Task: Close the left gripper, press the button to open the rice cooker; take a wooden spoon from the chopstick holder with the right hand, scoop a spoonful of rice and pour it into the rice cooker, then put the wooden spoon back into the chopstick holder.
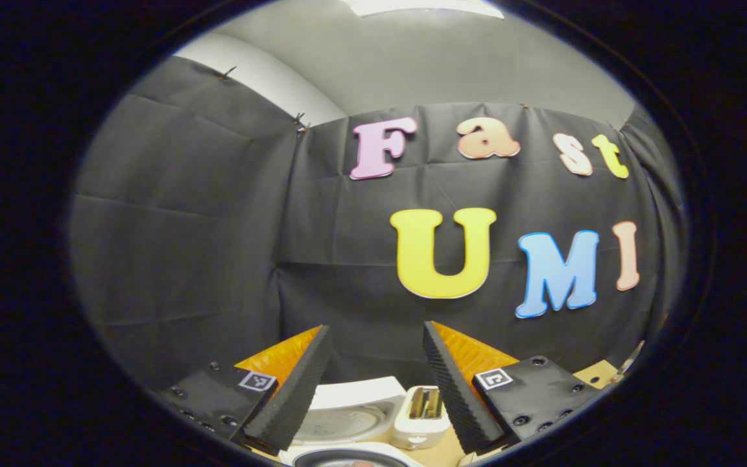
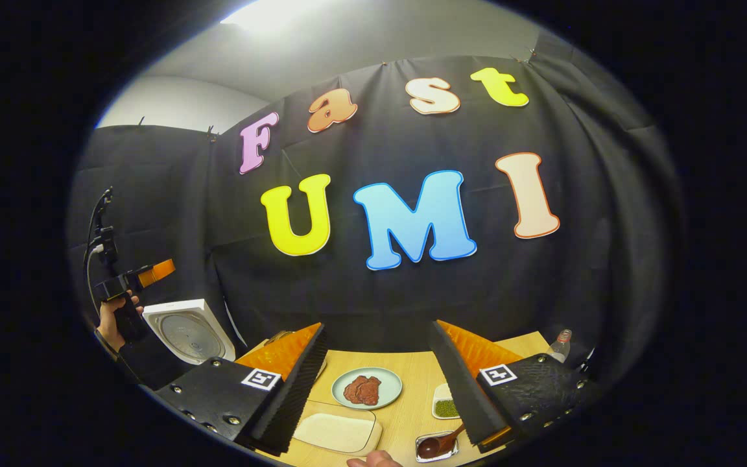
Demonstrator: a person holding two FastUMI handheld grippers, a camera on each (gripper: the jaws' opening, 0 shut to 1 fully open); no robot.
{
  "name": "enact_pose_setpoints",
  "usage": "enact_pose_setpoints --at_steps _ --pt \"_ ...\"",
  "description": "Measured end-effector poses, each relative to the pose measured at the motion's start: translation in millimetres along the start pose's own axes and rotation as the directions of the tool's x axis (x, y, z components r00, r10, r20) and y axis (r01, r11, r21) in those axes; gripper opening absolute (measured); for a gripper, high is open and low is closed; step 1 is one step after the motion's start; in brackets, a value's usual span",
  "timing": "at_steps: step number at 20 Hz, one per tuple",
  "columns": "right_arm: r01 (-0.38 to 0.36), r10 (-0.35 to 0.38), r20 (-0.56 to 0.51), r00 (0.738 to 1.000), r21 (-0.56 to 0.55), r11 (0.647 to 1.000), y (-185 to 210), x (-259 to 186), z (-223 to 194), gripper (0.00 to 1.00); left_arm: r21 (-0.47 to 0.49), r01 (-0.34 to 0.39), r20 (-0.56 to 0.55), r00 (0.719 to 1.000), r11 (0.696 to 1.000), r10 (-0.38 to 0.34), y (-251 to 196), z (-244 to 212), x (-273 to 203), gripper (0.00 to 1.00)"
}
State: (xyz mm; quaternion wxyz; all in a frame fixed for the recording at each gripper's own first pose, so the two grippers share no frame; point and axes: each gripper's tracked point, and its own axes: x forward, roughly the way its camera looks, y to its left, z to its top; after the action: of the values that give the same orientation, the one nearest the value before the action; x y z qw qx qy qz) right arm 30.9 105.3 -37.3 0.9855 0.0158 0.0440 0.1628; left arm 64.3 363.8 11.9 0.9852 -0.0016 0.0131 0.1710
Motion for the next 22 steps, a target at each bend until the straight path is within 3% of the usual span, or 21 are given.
enact_pose_setpoints --at_steps 3,4,7,10,11,12,13,14,16,19,21,22 --pt "-0.009 0.009 -0.006 1.000 -0.019 1.000 11 1 1 0.96 -0.008 -0.056 -0.033 0.998 0.998 0.056 39 -20 23 0.98" --pt "-0.002 0.002 -0.003 1.000 -0.022 1.000 10 2 2 0.96 -0.003 -0.053 -0.056 0.997 0.999 0.053 43 -30 28 0.94" --pt "0.006 -0.006 -0.001 1.000 -0.021 1.000 14 5 5 0.96 0.029 -0.059 -0.112 0.992 0.998 0.062 53 -60 47 0.98" --pt "0.018 -0.018 -0.003 1.000 -0.024 1.000 13 7 6 0.96 0.016 -0.096 -0.193 0.976 0.995 0.097 63 -91 63 0.94" --pt "0.021 -0.021 -0.015 1.000 -0.029 0.999 12 7 3 0.96 0.014 -0.112 -0.222 0.969 0.994 0.113 66 -105 66 0.99" --pt "0.021 -0.021 -0.020 1.000 -0.028 0.999 10 5 3 1.00 0.035 -0.133 -0.219 0.966 0.991 0.137 68 -105 61 0.98" --pt "0.021 -0.021 -0.022 1.000 -0.023 1.000 9 4 3 0.96 0.041 -0.129 -0.215 0.967 0.991 0.135 69 -106 60 0.96" --pt "0.023 -0.023 -0.025 0.999 -0.021 1.000 6 4 1 0.96 0.053 -0.137 -0.210 0.967 0.989 0.145 68 -105 57 0.89" --pt "0.022 -0.023 -0.035 0.999 -0.024 0.999 2 4 -4 0.96 0.055 -0.142 -0.194 0.969 0.988 0.150 63 -104 50 0.99" --pt "0.013 -0.014 -0.045 0.999 -0.011 1.000 -1 1 -6 0.96 0.065 -0.158 -0.179 0.970 0.985 0.167 54 -107 26 0.99" --pt "0.023 -0.023 -0.030 0.999 -0.016 1.000 -7 0 -2 0.96 0.067 -0.163 -0.166 0.971 0.984 0.172 44 -112 8 0.89" --pt "0.032 -0.032 -0.017 0.999 -0.016 0.999 -10 0 1 0.96 0.072 -0.162 -0.155 0.973 0.984 0.172 39 -114 -2 0.99"
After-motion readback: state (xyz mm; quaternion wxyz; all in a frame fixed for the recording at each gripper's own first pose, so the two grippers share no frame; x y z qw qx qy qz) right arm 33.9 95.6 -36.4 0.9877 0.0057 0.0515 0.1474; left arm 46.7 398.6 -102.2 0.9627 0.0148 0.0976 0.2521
